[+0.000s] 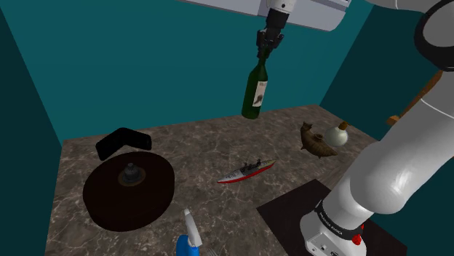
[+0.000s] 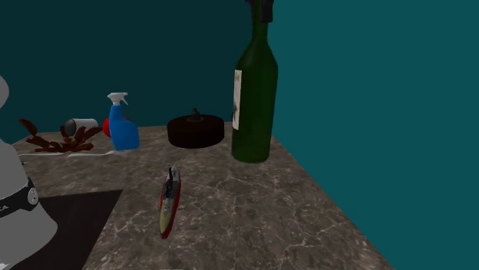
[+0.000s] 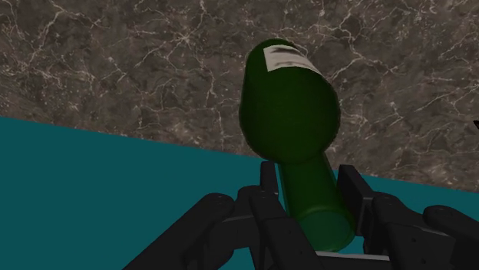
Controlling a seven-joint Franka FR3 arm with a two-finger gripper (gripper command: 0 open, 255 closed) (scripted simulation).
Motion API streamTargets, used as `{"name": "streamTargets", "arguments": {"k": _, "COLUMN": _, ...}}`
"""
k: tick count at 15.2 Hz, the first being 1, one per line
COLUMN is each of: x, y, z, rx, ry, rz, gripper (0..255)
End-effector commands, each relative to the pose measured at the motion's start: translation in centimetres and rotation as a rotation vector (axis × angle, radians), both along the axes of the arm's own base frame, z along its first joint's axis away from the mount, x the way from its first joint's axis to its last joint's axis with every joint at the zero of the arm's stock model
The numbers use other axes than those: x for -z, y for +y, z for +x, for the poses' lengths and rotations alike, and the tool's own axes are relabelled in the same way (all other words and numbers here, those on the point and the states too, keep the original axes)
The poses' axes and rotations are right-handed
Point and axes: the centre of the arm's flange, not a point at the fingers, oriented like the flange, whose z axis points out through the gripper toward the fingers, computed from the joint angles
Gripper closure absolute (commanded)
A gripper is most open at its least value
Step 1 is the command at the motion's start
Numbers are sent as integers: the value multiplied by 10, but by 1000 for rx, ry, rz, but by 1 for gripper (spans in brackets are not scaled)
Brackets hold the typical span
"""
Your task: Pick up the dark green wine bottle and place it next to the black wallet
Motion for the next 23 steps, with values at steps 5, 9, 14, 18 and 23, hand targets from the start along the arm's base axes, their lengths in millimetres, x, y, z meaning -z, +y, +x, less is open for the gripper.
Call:
{"name": "streamTargets", "arguments": {"k": 5, "x": 0, "y": 77, "z": 18, "rx": 2, "ry": -1, "rz": 0, "gripper": 255}}
{"name": "streamTargets", "arguments": {"k": 9, "x": -1, "y": 129, "z": 29, "rx": 2, "ry": -1, "rz": 0, "gripper": 255}}
{"name": "streamTargets", "arguments": {"k": 14, "x": -1, "y": 193, "z": 42, "rx": 2, "ry": -1, "rz": 0, "gripper": 255}}
{"name": "streamTargets", "arguments": {"k": 18, "x": -1, "y": 245, "z": 53, "rx": 2, "ry": -1, "rz": 0, "gripper": 255}}
{"name": "streamTargets", "arguments": {"k": 23, "x": -1, "y": 309, "z": 67, "rx": 2, "ry": -1, "rz": 0, "gripper": 255}}
